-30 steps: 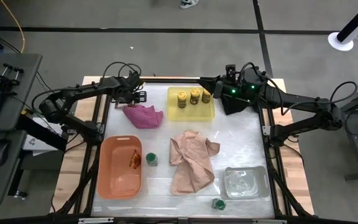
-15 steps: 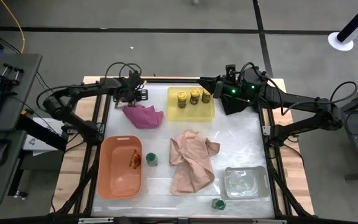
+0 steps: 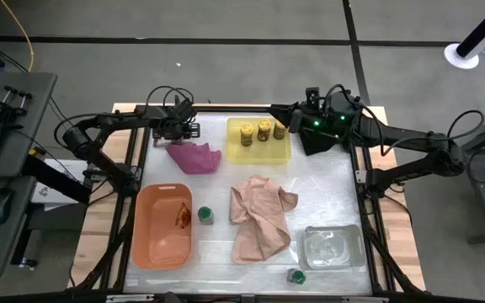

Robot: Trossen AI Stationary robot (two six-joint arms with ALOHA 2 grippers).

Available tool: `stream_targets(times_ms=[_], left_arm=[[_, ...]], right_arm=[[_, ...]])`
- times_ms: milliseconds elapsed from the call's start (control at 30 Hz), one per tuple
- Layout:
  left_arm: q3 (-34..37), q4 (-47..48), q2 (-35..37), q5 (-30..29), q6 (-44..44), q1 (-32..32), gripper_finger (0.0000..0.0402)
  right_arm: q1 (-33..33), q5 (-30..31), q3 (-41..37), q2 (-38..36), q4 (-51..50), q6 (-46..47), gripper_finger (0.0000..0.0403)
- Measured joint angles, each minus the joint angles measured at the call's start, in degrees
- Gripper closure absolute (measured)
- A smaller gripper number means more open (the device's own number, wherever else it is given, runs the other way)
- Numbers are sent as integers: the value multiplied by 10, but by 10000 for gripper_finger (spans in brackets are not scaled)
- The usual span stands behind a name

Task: Sort spices by type
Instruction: Put the orange spice pack into the orange bin

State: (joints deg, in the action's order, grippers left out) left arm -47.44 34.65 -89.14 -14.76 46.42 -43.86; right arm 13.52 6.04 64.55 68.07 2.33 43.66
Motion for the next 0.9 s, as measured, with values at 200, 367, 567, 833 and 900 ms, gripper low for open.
stream_targets(times_ms=[200,367,567,833,900], left_arm=[[0,8,0,-17,-18,0,284],[0,11,0,-26,-43,0,363],[-3,0,4,-3,-77,0,392],[-61,-65,105,88,-139,1,400],[-81,-93,150,140,-150,3,401]], right_arm=[[0,0,0,0,0,0,171],[0,0,0,0,0,0,171],[0,0,0,0,0,4,171],[0,0,0,0,1,8,171],[0,0,0,0,5,-8,171]])
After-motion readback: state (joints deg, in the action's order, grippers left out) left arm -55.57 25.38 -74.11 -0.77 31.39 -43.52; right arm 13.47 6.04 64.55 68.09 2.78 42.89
